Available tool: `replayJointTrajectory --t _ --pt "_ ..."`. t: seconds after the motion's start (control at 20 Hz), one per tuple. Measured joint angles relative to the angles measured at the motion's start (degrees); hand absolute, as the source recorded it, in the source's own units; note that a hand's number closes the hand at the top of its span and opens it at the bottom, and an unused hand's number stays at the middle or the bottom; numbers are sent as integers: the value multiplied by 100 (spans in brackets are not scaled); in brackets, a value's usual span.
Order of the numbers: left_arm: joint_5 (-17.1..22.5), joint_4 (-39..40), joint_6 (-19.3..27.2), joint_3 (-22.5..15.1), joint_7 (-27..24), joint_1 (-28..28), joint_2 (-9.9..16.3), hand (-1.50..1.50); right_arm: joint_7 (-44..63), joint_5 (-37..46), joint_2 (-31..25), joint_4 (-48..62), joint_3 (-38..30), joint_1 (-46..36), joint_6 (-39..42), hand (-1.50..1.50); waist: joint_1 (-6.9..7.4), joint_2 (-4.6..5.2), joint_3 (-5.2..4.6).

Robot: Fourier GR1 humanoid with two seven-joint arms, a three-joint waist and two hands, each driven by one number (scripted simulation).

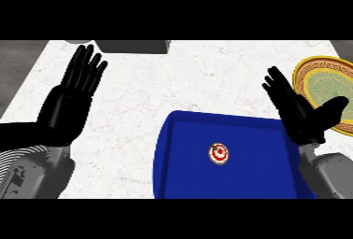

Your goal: Pick the cupcake from the tray and place it in the plate

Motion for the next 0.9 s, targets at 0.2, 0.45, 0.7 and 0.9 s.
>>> replayJointTrajectory --t 0.2,0.45,0.7,0.9 --pt "-376 275 128 42 165 137 289 0 134 489 574 90 -68 -348 -1249 -150 -61 1 -27" --pt "-802 654 195 -40 432 305 685 0 309 1769 144 684 334 -430 -2153 150 61 111 -161" --pt "-1092 1036 332 -138 631 329 764 0 900 2925 1045 1327 883 -364 -3937 -150 -30 65 -101" --pt "-1290 1268 445 -216 707 266 716 0 1353 4071 1804 2062 1477 -391 -4848 -150 -101 18 -84"
